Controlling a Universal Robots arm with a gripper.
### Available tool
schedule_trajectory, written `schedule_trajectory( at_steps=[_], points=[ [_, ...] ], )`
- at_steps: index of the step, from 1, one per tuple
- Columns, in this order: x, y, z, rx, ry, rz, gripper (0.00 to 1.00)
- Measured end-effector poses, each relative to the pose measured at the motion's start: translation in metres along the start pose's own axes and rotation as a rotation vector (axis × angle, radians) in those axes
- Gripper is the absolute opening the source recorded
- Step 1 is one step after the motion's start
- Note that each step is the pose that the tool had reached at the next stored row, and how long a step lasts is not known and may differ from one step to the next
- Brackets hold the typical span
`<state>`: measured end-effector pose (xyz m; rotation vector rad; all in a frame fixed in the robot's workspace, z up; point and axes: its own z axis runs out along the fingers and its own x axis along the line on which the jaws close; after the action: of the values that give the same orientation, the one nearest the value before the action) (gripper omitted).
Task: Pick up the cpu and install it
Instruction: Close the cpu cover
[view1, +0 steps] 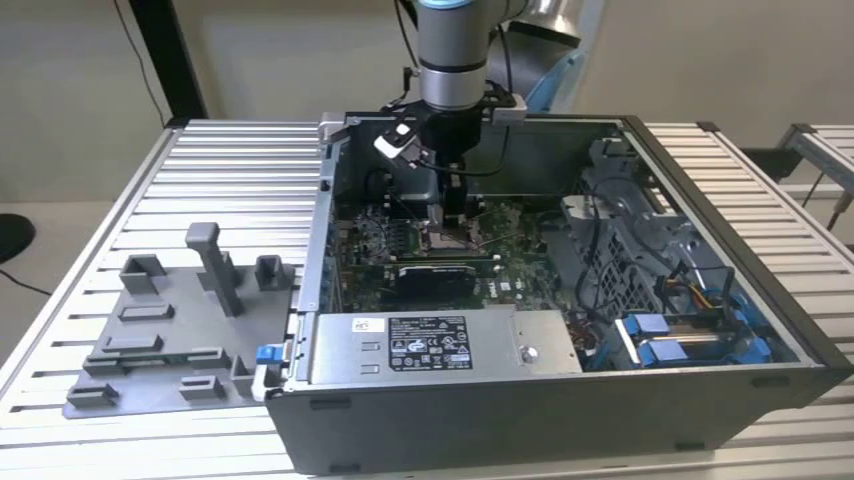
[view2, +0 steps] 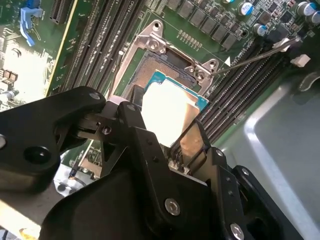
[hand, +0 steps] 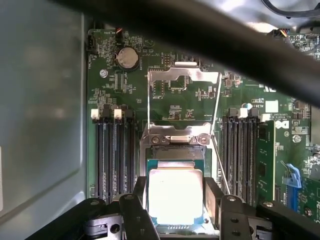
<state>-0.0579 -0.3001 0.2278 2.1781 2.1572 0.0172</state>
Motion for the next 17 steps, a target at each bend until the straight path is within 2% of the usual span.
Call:
schedule_trajectory(
  at_steps=[4, 11, 17],
  points=[
    [0.0002, -0.0001, 0.0045, 0.0000, 0.0008, 0.000, 0.00],
    [0.0003, -0.0001, 0.0059, -0.0002, 0.0012, 0.000, 0.00],
    [0.0005, -0.0005, 0.0122, 0.0000, 0.0008, 0.000, 0.00]
  ],
)
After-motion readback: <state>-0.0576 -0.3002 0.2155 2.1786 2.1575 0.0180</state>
